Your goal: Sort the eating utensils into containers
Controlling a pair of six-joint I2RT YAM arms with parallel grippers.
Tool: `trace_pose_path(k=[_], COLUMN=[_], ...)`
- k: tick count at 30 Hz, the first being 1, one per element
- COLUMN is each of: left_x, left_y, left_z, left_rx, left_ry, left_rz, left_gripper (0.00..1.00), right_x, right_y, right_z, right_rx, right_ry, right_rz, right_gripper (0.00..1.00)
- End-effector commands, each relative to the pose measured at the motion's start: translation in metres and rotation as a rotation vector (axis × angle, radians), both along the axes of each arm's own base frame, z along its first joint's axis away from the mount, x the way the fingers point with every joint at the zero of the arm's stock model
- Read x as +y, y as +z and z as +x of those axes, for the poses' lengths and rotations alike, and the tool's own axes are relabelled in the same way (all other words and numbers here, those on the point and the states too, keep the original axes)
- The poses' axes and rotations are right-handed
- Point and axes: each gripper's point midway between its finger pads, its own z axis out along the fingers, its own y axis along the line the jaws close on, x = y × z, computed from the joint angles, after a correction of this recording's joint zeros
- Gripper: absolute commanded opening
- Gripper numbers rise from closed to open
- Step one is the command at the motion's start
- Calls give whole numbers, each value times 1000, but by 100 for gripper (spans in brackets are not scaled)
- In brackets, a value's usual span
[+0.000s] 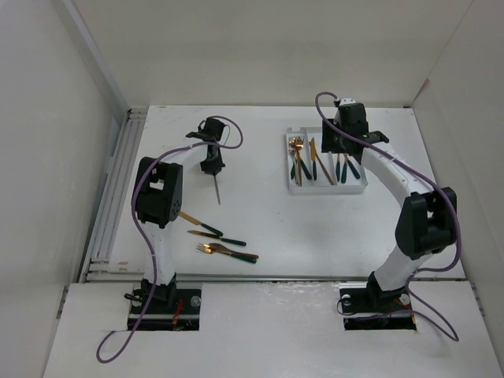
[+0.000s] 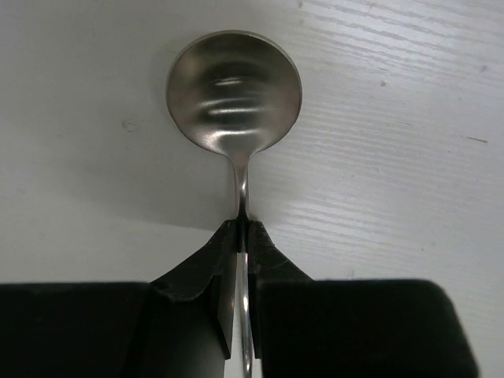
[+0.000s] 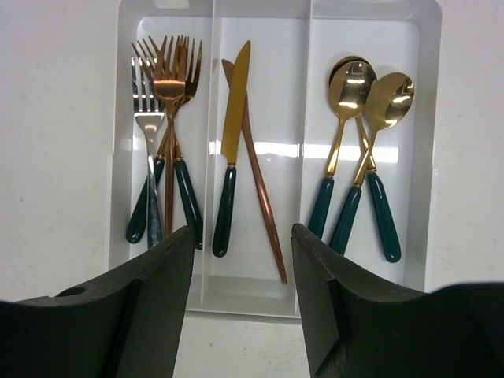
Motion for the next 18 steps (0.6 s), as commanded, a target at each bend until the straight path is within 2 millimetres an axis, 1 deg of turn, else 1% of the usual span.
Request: trace_pose_path(k=[1,3,4,5,6,7,8,9,10,11,12,13,14,15,16,17,18], left_x=[-18,-22,-30,-32,-37,-37,-41,-45,-45,-50,-56,-60,-61,-67,-68,-69,-76], left_y=[-33,-29,-21,-14,-5,2,26,39,53,73,95,110,123,142,150,162,171], left_z=[-38,-39,-36,-29,-24,-17,-2,6,14,22,32,38,42,43,47,48,46], left_rx=[159,157,148,133,114,99,42,2,-27,-80,-133,-173,-207,-243,-262,-287,-300], left_ry=[-66,-75,-92,-79,-90,-76,-85,-97,-90,-105,-126,-131,-137,-163,-160,-165,-186], left_rz=[-87,-112,-154,-186,-212,-239,-281,-302,-325,-349,-381,-402,-410,-444,-453,-458,-472], left_gripper=[0,0,0,0,0,0,0,0,0,0,0,0,0,0,0,0,0], right_x=[-6,-4,-3,2,4,7,22,28,39,50,77,94,113,146,162,183,208], right_y=[29,25,31,31,30,40,43,41,50,53,55,55,65,67,69,75,86], right_z=[3,1,0,-4,-7,-7,-12,-17,-20,-21,-32,-38,-40,-54,-58,-55,-64], right_rx=[-88,-77,-90,-88,-89,-124,-134,-138,-168,-179,-184,-184,-216,-209,-209,-224,-231], right_ry=[-10,1,15,39,52,64,108,124,156,187,263,301,338,424,453,470,532], right_rz=[-3,3,3,22,32,48,66,68,86,98,121,155,209,264,302,375,433], right_gripper=[58,57,55,55,55,55,55,55,55,57,57,58,58,59,59,61,64])
